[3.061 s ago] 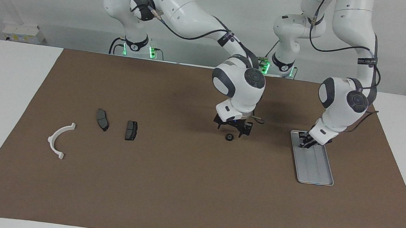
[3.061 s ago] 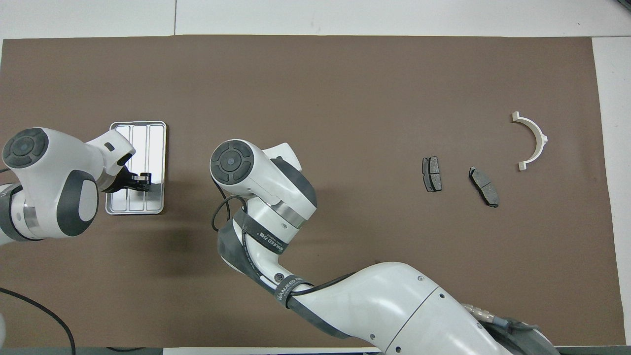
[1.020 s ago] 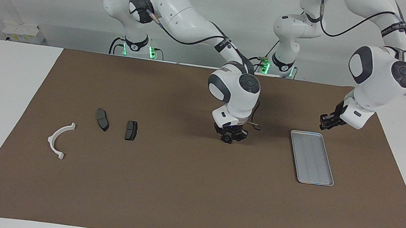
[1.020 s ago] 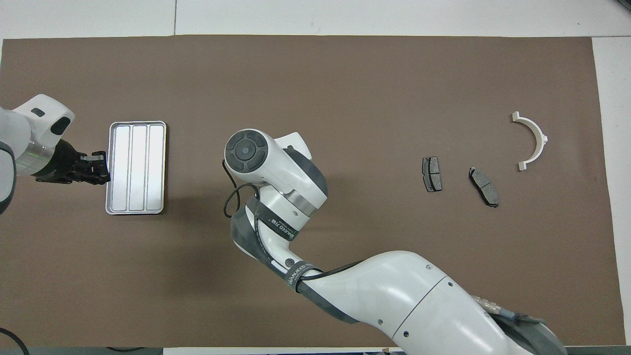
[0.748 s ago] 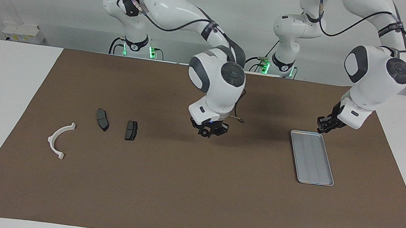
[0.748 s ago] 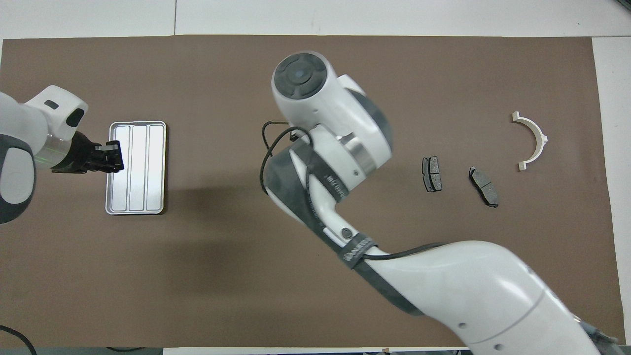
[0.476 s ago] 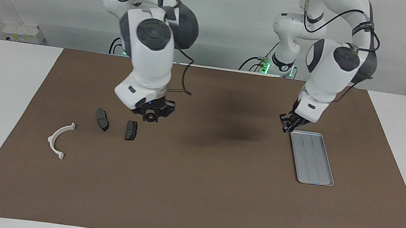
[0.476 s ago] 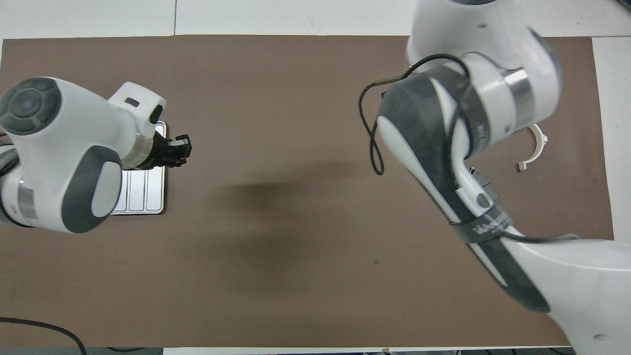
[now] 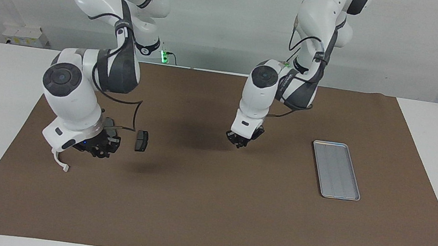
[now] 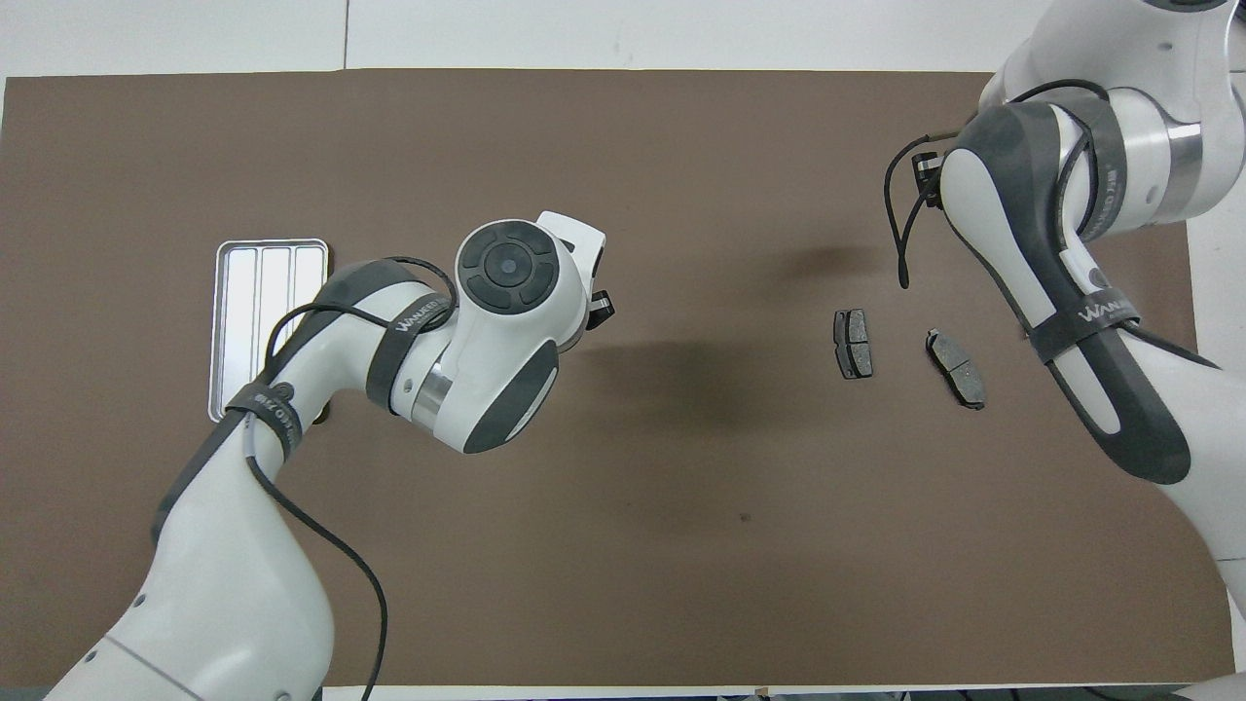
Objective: Place bearing gear from tray to pile
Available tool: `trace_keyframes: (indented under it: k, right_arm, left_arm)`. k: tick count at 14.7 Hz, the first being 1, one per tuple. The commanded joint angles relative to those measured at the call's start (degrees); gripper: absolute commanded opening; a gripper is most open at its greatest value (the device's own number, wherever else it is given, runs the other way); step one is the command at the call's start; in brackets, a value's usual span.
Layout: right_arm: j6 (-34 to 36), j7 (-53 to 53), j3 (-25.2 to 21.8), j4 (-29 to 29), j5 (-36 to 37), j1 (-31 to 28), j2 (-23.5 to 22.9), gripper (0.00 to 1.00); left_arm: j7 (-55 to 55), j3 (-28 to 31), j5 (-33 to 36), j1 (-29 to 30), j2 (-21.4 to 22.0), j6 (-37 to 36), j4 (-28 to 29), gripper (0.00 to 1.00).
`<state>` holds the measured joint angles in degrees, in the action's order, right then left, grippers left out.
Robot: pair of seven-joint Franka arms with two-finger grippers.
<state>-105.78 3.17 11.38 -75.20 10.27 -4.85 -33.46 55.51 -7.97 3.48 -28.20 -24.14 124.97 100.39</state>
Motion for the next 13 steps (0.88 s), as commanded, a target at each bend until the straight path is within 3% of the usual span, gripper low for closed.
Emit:
trace_keyframes:
  k: [1, 5, 8, 9, 10, 11, 12, 13]
  right_arm:
    - [-8.5, -0.4, 0.8, -7.2, 0.1, -2.1, -0.4, 0.0]
    - [-14.4, -0.5, 0.8, -8.5, 1.6, -3.5, -3.5, 0.0]
    - [-20.1, -0.6, 0.8, -11.9, 1.6, -3.9, -4.2, 0.0]
    - [-20.9, -0.6, 0.8, -12.6, 1.6, -4.1, -4.2, 0.0]
    - [-20.8, -0.5, 0.8, -12.6, 1.6, -4.1, -4.2, 0.0]
    - [-20.1, -0.5, 0.8, -12.4, 1.6, -4.1, -4.1, 0.0]
    - [-19.6, 0.0, 0.8, -12.4, 1.6, -3.9, -3.7, 0.66]
    - [-17.5, 0.4, 0.8, -12.2, 1.4, -3.1, -2.9, 1.0]
  left_arm:
    - [0.6, 1.0, 1.2, 0.1, -0.2, 1.1, 0.7, 0.08]
    - [0.8, 1.1, 1.2, 0.0, 0.4, 7.6, 6.4, 0.12]
    - [0.8, 1.0, 1.2, 0.0, 0.4, 8.4, 6.8, 0.15]
    - [0.8, 1.1, 1.2, 0.0, 0.5, 8.0, 6.8, 0.26]
    - [0.8, 1.2, 1.2, 0.0, 0.5, 7.0, 6.3, 0.83]
    - [0.8, 1.3, 1.4, 0.2, 0.5, 5.2, 5.0, 1.0]
    - [0.7, 1.4, 1.7, 0.9, 0.7, 3.8, 3.7, 1.0]
    - [0.5, 2.6, 1.8, 1.8, 2.1, 2.8, 3.5, 1.0]
